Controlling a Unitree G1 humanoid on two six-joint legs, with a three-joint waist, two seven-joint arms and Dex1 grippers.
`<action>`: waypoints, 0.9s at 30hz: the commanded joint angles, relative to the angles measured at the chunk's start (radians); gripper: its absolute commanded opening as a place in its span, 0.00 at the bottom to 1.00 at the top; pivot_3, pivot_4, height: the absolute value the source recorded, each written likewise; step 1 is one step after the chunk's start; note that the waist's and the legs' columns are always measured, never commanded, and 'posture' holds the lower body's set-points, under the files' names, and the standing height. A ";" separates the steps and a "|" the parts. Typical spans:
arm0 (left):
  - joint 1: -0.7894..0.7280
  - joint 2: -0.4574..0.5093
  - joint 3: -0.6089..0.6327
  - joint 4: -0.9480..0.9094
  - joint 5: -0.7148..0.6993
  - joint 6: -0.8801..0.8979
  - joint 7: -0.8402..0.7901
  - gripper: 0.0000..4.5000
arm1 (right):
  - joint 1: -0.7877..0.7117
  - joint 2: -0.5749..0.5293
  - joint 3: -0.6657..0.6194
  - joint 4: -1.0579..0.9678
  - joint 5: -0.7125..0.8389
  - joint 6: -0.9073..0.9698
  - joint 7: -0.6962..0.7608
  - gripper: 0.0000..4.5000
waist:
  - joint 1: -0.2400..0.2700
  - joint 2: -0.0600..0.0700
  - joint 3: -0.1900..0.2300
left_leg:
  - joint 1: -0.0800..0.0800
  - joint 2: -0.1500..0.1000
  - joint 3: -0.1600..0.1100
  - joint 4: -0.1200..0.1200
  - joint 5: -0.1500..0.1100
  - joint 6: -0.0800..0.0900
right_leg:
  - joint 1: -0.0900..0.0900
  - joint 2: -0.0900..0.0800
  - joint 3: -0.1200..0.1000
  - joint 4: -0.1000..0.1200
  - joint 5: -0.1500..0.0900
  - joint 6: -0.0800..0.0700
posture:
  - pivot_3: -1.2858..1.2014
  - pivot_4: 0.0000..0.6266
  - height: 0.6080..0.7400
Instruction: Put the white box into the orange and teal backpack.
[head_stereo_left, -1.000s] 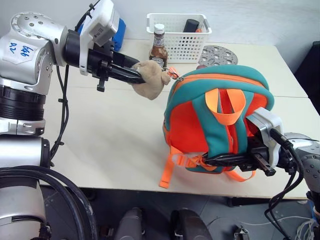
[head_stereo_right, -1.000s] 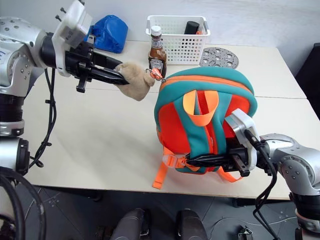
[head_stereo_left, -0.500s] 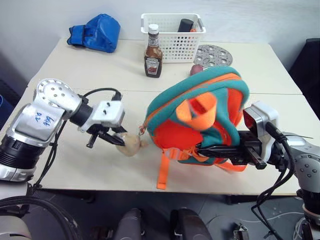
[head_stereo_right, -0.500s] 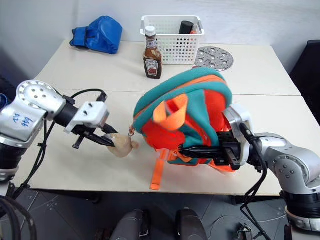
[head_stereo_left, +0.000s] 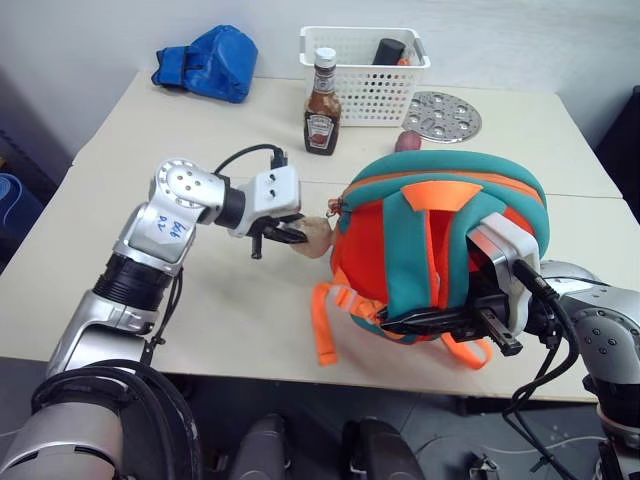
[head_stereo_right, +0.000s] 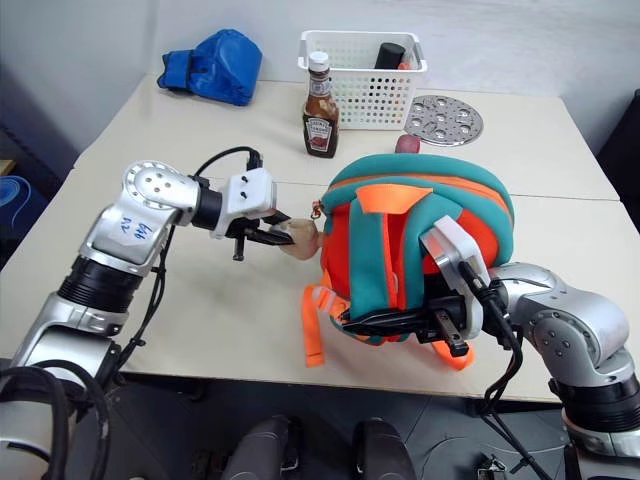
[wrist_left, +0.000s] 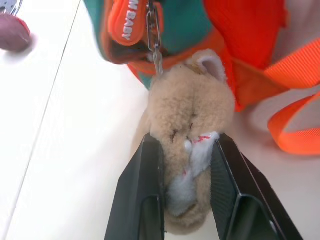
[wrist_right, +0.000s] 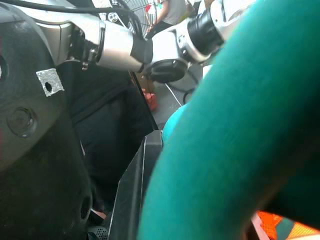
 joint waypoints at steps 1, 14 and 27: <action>-0.033 0.075 0.055 -0.024 -0.064 0.034 -0.122 0.18 | 0.005 -0.005 -0.016 -0.033 0.007 -0.021 0.019 0.00 | -0.008 0.000 0.000 | 0.000 0.001 0.000 0.000 0.000 -0.001 | 0.000 0.001 0.000 0.000 0.000 0.000 | 0.52 0.24 1.00; -0.281 0.192 0.052 0.172 -0.054 -0.006 -0.345 0.18 | 0.040 0.027 0.008 -0.025 -0.063 -0.063 -0.001 0.00 | -0.005 0.000 0.000 | 0.000 0.000 0.000 0.000 0.000 -0.001 | 0.000 0.000 0.000 0.000 -0.001 -0.001 | 0.52 0.24 1.00; -0.170 0.232 -0.071 0.273 0.139 -0.385 -0.240 0.18 | 0.053 0.031 -0.008 -0.033 -0.049 -0.055 -0.015 0.00 | -0.026 0.000 0.000 | 0.000 0.001 0.000 0.000 0.000 -0.001 | -0.001 0.001 0.000 0.001 -0.001 -0.001 | 0.52 0.24 1.00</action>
